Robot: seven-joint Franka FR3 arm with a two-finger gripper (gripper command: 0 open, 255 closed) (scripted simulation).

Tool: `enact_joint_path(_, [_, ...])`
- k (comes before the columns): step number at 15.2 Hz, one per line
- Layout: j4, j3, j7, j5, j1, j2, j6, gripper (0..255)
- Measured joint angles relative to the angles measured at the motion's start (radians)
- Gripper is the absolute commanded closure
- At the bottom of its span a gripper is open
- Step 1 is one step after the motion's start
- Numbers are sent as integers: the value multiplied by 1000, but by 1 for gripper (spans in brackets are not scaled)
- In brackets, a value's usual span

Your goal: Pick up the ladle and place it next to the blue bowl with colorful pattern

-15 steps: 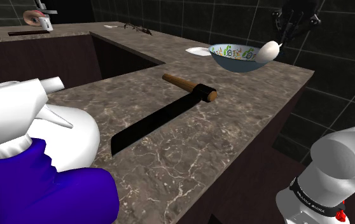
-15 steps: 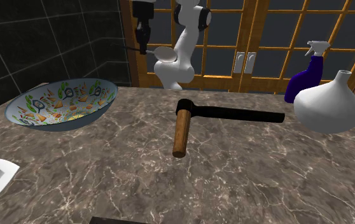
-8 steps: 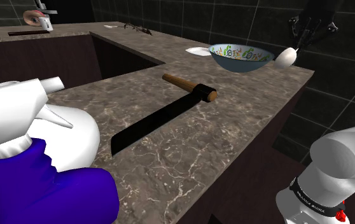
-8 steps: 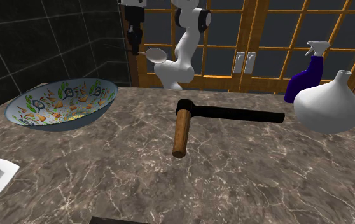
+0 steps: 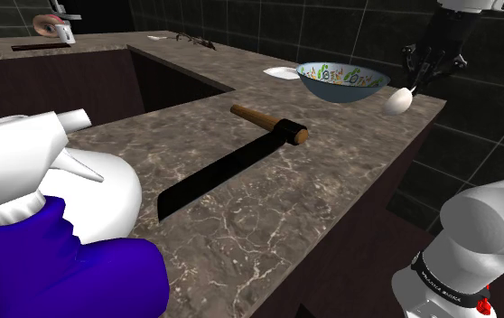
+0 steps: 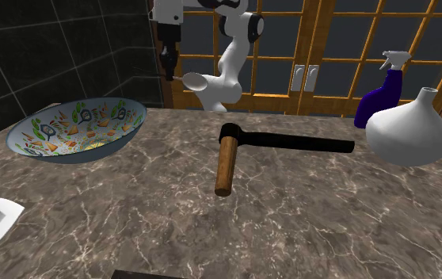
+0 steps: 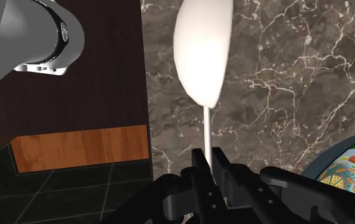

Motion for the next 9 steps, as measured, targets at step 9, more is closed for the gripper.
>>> enact_joint_path(9, [-148,-1,1,-1,0,-50,98,255])
